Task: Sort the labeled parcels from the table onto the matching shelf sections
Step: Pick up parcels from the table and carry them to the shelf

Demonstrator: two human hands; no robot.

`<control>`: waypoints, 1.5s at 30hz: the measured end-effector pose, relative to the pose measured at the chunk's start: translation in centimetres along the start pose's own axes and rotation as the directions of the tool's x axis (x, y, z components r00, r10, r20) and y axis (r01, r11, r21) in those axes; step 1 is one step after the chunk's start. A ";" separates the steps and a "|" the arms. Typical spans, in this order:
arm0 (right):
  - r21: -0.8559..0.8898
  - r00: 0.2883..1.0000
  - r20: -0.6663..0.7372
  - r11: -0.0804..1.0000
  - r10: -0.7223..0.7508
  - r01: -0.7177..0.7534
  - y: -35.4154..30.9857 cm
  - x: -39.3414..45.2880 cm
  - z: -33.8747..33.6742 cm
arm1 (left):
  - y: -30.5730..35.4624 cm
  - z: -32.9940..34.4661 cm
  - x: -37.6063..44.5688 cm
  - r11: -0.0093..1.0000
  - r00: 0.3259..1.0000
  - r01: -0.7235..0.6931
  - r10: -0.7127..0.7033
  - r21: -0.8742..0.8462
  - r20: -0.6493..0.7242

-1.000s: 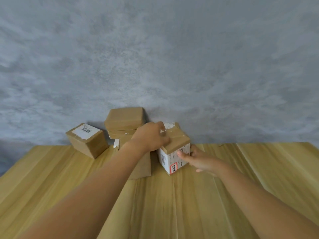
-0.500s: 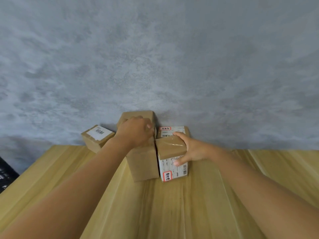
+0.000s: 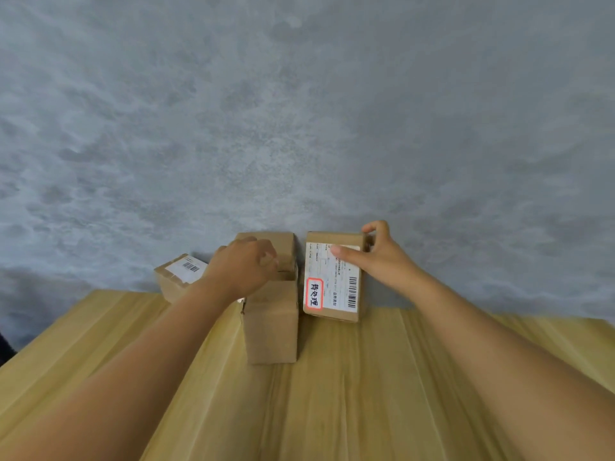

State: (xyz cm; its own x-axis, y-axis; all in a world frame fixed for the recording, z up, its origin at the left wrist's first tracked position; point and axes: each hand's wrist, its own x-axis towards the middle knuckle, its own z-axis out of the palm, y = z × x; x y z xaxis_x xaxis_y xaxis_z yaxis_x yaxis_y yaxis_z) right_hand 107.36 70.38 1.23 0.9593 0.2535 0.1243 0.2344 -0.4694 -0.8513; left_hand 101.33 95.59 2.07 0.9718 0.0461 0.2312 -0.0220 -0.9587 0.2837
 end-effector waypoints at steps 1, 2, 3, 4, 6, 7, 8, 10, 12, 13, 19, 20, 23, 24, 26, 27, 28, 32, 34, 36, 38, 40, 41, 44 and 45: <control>-0.005 1.000 -0.020 1.000 -0.006 0.006 -0.4 0.0 -0.4 | 0.3 0.0 0.1 0.998 1.000 -0.005 0.005 -0.069 -0.006; -0.011 1.000 -0.022 1.000 -0.010 0.010 -0.8 0.0 -0.7 | 0.6 0.0 0.2 0.987 1.000 -0.015 0.012 -0.159 -0.021; -0.014 1.000 -0.012 1.000 -0.014 0.014 -1.1 0.0 -1.0 | 1.0 0.0 0.3 0.966 0.999 -0.029 0.020 -0.258 -0.037; -0.011 1.000 0.006 1.000 -0.019 0.020 -1.5 -0.2 -1.3 | 1.5 0.0 0.4 0.933 0.999 -0.040 0.025 -0.357 -0.044; 0.007 0.997 0.068 0.999 -0.042 0.041 -2.1 -0.5 -1.4 | 2.8 -0.2 0.3 0.843 0.997 -0.031 0.065 -0.537 0.044; 0.029 0.993 0.106 0.998 -0.055 0.053 -2.3 -0.7 -1.3 | 3.5 -0.2 0.1 0.793 0.985 -0.009 0.112 -0.609 0.131; 0.062 0.988 0.141 0.996 -0.068 0.060 -2.5 -0.8 -1.0 | 4.2 0.1 -0.1 0.761 0.963 0.013 0.165 -0.649 0.213; 0.122 0.977 0.194 0.990 -0.089 0.066 -2.6 -1.2 -0.4 | 5.0 0.9 -0.4 0.750 0.920 0.031 0.237 -0.660 0.313; 0.114 0.972 0.215 0.991 -0.095 0.071 -2.6 -1.7 -0.2 | 5.4 2.0 -0.7 0.723 0.916 0.044 0.247 -0.689 0.318; 0.092 0.972 0.218 0.993 -0.091 0.073 -2.7 -1.9 -0.2 | 5.5 2.7 -0.9 0.687 0.927 0.060 0.231 -0.724 0.296; -0.123 0.993 0.117 0.991 -0.028 0.043 -2.1 -1.6 -1.8 | 5.5 4.8 -1.8 0.395 0.979 0.202 -0.114 -0.896 0.171; -0.117 0.995 0.093 0.993 -0.019 0.030 -1.7 -1.6 -2.1 | 5.4 4.9 -1.8 0.356 0.971 0.230 -0.152 -0.906 0.187; 0.018 0.996 0.078 0.999 0.031 -0.032 -1.0 -2.2 -2.1 | 5.3 4.9 -1.8 0.291 0.963 0.256 -0.157 -0.922 0.218; 0.095 0.995 0.085 0.994 0.045 -0.053 -0.8 -2.5 -1.8 | 5.4 4.8 -1.8 0.271 0.963 0.258 -0.152 -0.927 0.224; 0.219 0.996 0.077 0.973 0.054 -0.070 -0.7 -3.0 -1.2 | 5.5 4.6 -1.9 0.251 0.962 0.261 -0.150 -0.932 0.229; 0.260 0.996 0.070 0.963 0.058 -0.074 -0.7 -3.2 -0.8 | 5.6 4.5 -2.0 0.245 0.962 0.260 -0.149 -0.934 0.228; 0.295 0.996 0.063 0.952 0.061 -0.077 -0.6 -3.4 -0.5 | 5.7 4.4 -2.1 0.238 0.962 0.259 -0.150 -0.936 0.229; 0.421 0.996 -0.021 0.904 0.091 -0.074 -0.3 -4.1 0.7 | 5.8 4.4 -2.9 0.203 0.960 0.258 -0.166 -0.945 0.226; 0.481 0.987 -0.080 0.873 0.138 -0.083 0.0 -4.3 1.3 | 6.0 4.6 -3.4 0.187 0.957 0.255 -0.188 -0.949 0.220; 0.523 0.983 -0.106 0.849 0.152 -0.075 0.5 -4.7 1.8 | 6.1 4.8 -4.0 0.168 0.953 0.249 -0.218 -0.954 0.211; 0.545 0.989 -0.067 0.836 0.129 -0.073 0.9 -5.1 2.1 | 6.1 4.8 -4.7 0.145 0.947 0.248 -0.244 -0.958 0.209; 0.555 0.995 0.000 0.827 0.104 -0.086 1.2 -5.6 2.4 | 5.9 4.7 -5.2 0.139 0.942 0.253 -0.260 -0.957 0.212; 0.553 0.996 0.018 0.828 0.092 -0.087 1.3 -5.8 2.4 | 5.7 4.6 -5.5 0.141 0.942 0.256 -0.259 -0.956 0.214; 0.507 0.998 0.014 0.860 0.056 -0.056 1.4 -6.5 2.4 | 5.4 4.6 -6.4 0.148 0.950 0.260 -0.215 -0.954 0.225; 0.486 0.999 0.011 0.873 0.045 -0.045 1.4 -6.7 2.4 | 5.3 4.6 -6.7 0.148 0.953 0.256 -0.204 -0.955 0.224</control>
State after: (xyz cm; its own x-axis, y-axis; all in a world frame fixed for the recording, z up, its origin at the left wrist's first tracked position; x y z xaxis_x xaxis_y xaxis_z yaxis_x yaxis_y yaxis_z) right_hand 100.89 70.01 -2.05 0.9672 0.2409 0.0803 0.0851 -0.0098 -0.9963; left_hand 95.76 88.93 -2.23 0.9832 0.1768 -0.0462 0.0217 0.1383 0.9902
